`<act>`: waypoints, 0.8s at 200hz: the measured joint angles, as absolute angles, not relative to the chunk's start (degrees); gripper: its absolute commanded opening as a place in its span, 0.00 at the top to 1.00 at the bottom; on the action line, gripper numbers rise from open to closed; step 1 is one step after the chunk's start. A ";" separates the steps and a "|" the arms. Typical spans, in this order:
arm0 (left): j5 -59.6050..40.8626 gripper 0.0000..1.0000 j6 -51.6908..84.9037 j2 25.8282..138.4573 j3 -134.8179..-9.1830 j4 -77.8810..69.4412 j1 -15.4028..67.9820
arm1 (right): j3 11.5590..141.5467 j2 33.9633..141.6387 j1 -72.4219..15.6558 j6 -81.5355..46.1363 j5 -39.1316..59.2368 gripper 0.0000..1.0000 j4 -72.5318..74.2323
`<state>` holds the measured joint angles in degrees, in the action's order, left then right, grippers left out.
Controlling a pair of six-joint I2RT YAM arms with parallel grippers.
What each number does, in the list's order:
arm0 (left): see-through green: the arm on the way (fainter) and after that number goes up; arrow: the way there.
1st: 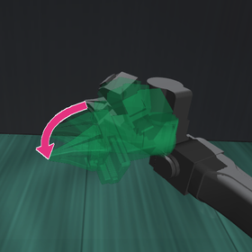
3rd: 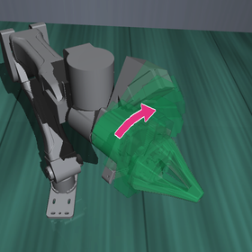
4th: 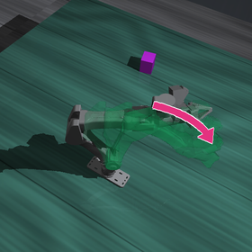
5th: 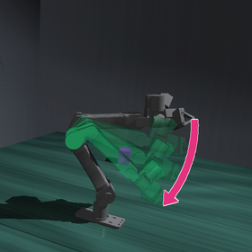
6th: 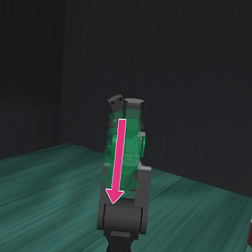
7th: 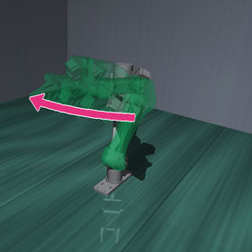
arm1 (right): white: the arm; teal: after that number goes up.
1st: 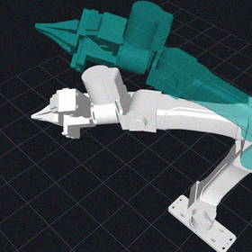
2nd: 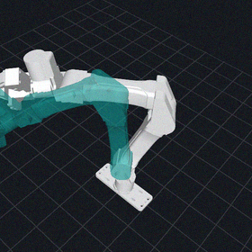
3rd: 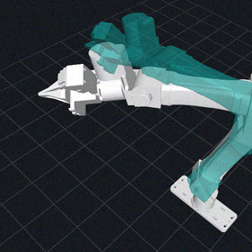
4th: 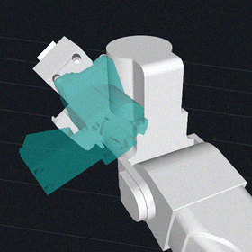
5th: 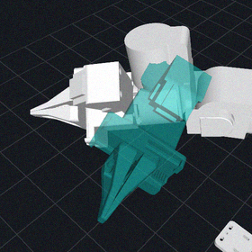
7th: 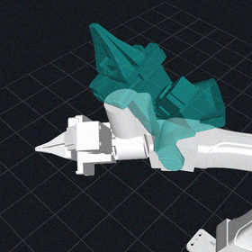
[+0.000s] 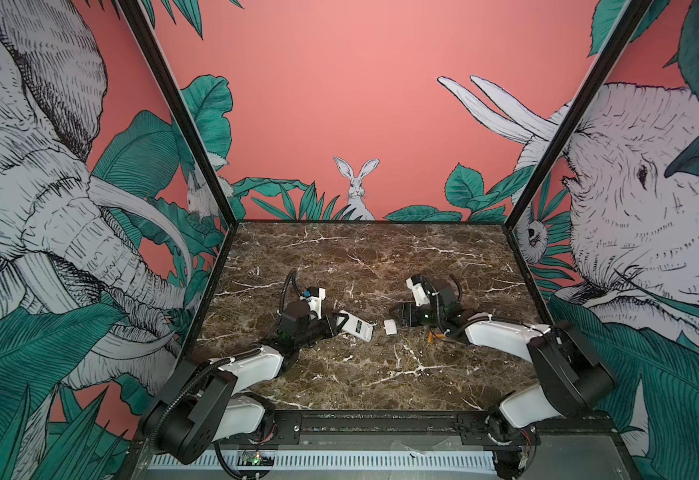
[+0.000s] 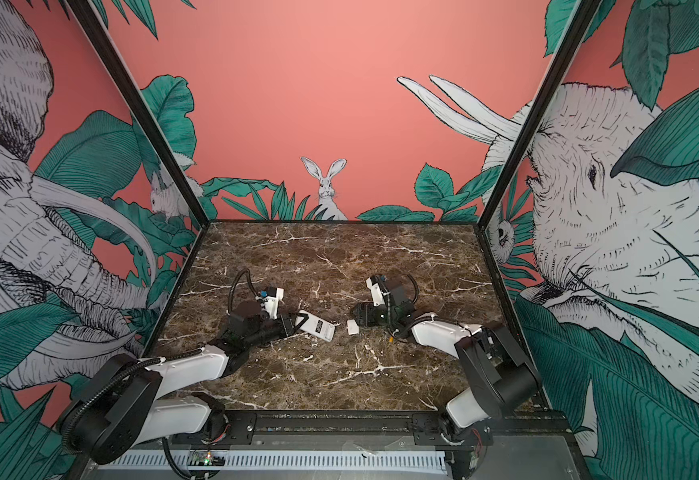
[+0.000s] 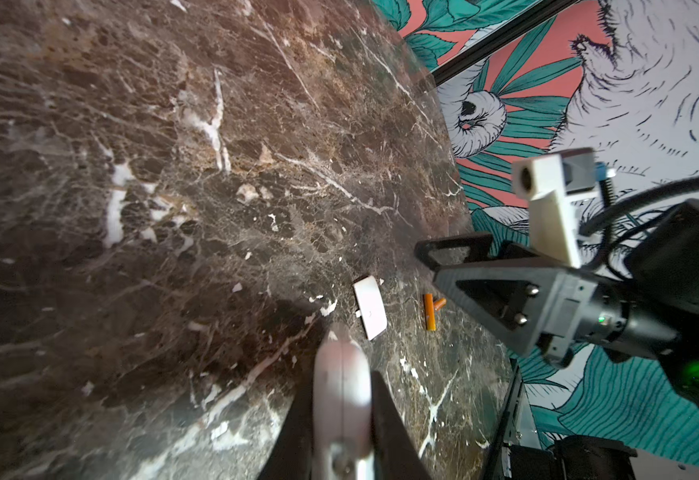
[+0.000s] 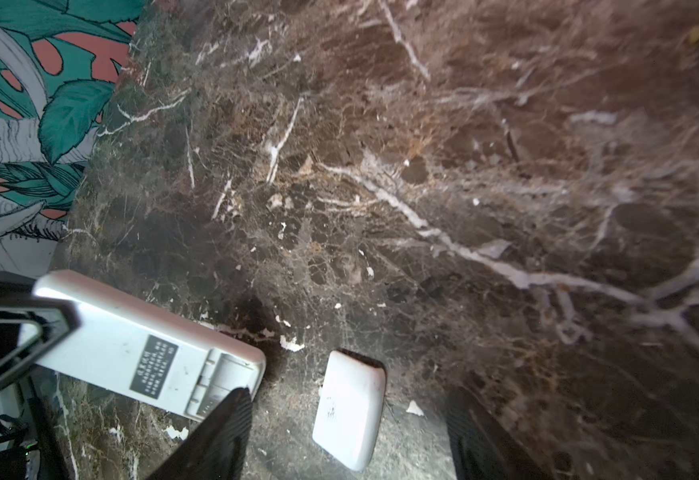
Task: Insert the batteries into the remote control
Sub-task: 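Lower the remote onto the table with the left gripper while the right gripper withdraws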
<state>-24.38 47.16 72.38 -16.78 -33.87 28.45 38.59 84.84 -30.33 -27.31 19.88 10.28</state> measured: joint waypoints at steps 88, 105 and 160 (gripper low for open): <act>-23.05 0.85 46.83 72.25 -16.64 -33.06 28.51 | 41.43 80.51 -30.33 -21.69 17.10 0.21 0.84; -22.83 0.79 46.54 71.99 -16.56 -32.67 28.53 | 41.63 80.38 -30.33 -21.26 17.08 0.20 0.10; -19.99 0.51 43.38 71.02 -15.42 -25.58 28.58 | 42.70 79.48 -30.33 -20.43 16.64 0.20 -1.52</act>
<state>-19.99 43.38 71.02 -15.42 -25.58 28.58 42.70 79.48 -30.33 -20.43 16.64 -1.52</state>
